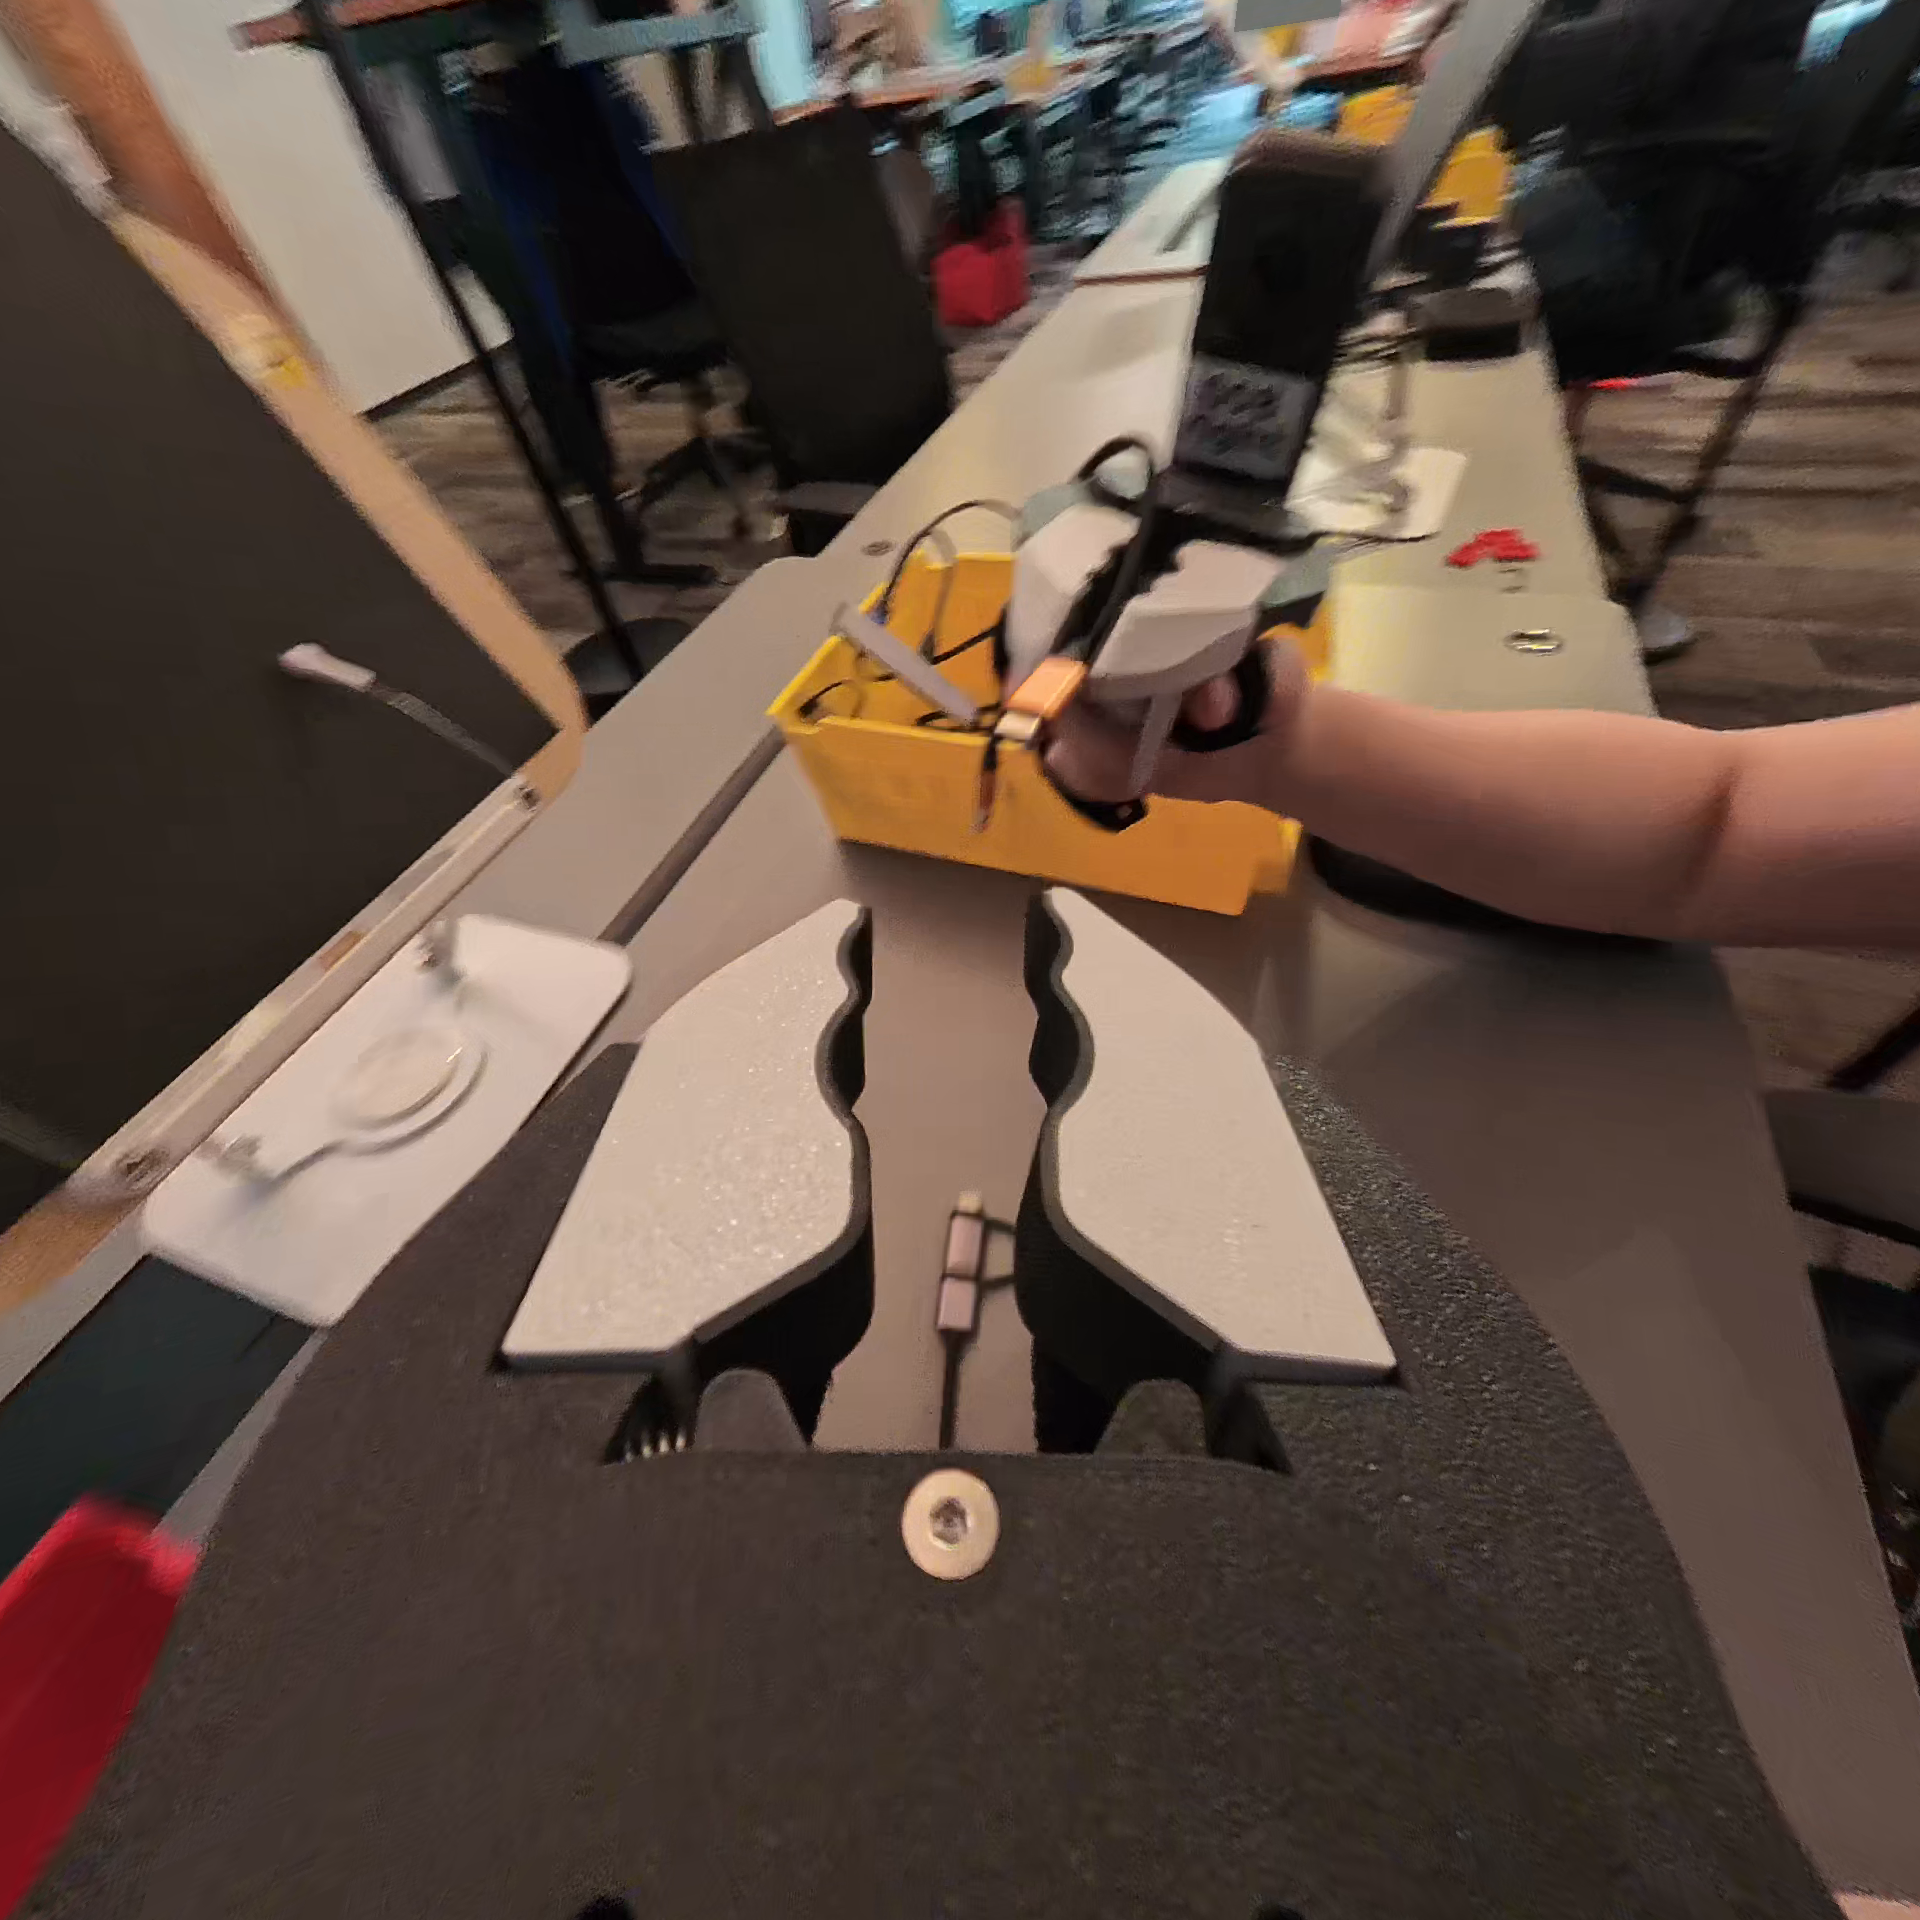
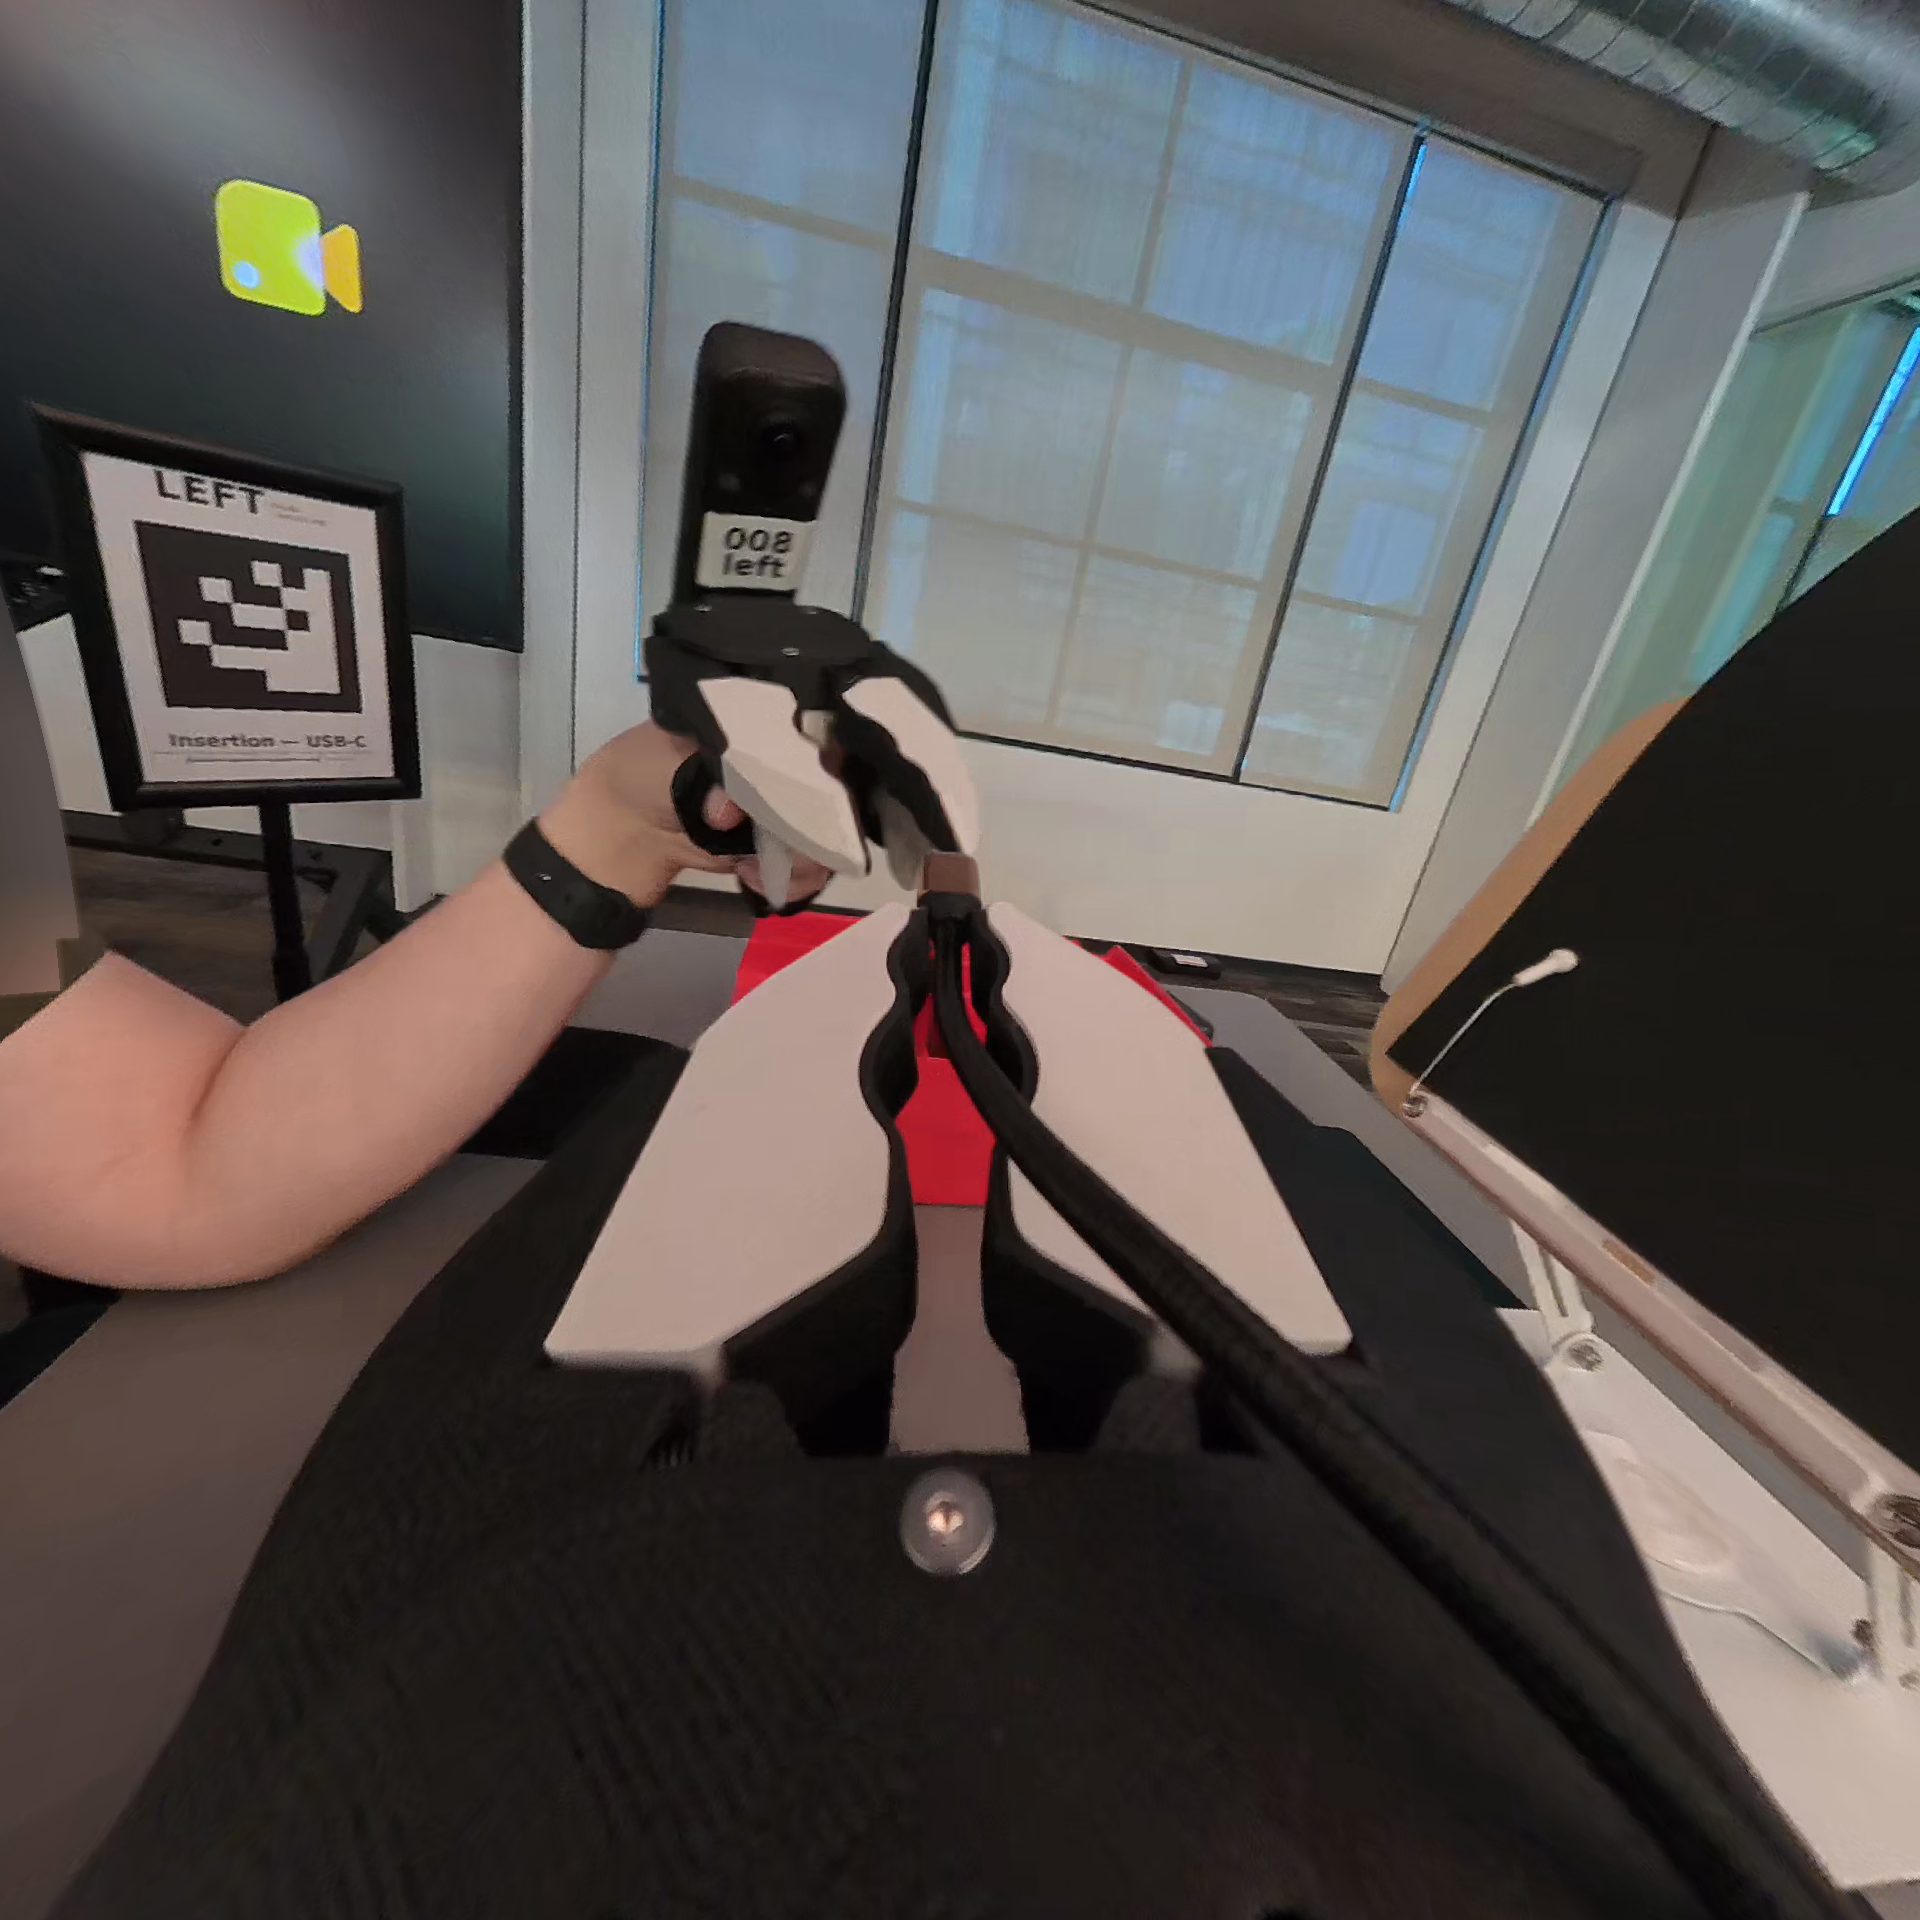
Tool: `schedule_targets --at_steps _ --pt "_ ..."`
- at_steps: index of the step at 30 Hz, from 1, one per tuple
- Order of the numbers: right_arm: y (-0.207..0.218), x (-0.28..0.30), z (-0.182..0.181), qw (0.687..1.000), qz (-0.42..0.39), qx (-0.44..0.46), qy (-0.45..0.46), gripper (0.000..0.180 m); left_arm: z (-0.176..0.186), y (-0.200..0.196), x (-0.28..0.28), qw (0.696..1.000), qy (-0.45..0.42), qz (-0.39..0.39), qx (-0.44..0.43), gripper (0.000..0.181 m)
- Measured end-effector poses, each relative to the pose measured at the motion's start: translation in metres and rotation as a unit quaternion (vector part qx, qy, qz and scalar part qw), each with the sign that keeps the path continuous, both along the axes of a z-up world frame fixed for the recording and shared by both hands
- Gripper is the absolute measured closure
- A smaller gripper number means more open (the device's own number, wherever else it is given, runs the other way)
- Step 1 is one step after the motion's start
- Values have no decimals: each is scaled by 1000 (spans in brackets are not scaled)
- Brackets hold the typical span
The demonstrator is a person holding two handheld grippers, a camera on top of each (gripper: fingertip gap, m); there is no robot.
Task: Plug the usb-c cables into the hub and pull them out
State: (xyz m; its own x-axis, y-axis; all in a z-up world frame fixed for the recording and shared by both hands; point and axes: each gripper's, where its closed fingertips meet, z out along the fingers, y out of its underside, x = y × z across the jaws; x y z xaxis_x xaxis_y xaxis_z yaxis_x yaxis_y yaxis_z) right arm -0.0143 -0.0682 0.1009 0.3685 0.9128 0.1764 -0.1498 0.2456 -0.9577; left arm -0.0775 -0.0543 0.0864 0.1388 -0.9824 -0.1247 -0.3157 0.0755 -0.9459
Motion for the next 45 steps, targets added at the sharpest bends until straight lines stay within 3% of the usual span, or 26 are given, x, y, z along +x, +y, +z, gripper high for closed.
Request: schedule_targets --at_steps 3,8,10,14,19,26,32,36,39,45 --pt "-4 10 14 1000 -22 18 -4 171 -17 -9 -15 998 55 44 1 153" --pt "-15 31 40 998 -25 46 19 171 -69 -38 -33 984 164 54 44 159" --pt "-20 37 47 998 -18 50 32 171 -101 -53 -39 975 211 23 61 155" --pt "-30 38 55 997 -11 65 32 172 -166 -58 -49 947 295 -23 127 143" --pt "-42 34 60 996 -3 81 26 172 -217 -47 -70 887 443 -55 118 133" --pt "-47 35 62 996 5 86 16 172 -240 -42 -66 830 540 -101 98 134" --pt "-50 42 67 996 12 90 22 172 -243 -49 -64 819 564 -93 59 158" --pt "-55 45 70 995 17 97 21 171 -243 -48 -64 826 559 -55 44 158" --pt "-58 48 72 995 17 101 20 172 -240 -54 -65 834 551 -24 -23 158" --pt "-51 60 71 996 -10 85 7 171 -192 -46 -41 897 411 22 -165 159"
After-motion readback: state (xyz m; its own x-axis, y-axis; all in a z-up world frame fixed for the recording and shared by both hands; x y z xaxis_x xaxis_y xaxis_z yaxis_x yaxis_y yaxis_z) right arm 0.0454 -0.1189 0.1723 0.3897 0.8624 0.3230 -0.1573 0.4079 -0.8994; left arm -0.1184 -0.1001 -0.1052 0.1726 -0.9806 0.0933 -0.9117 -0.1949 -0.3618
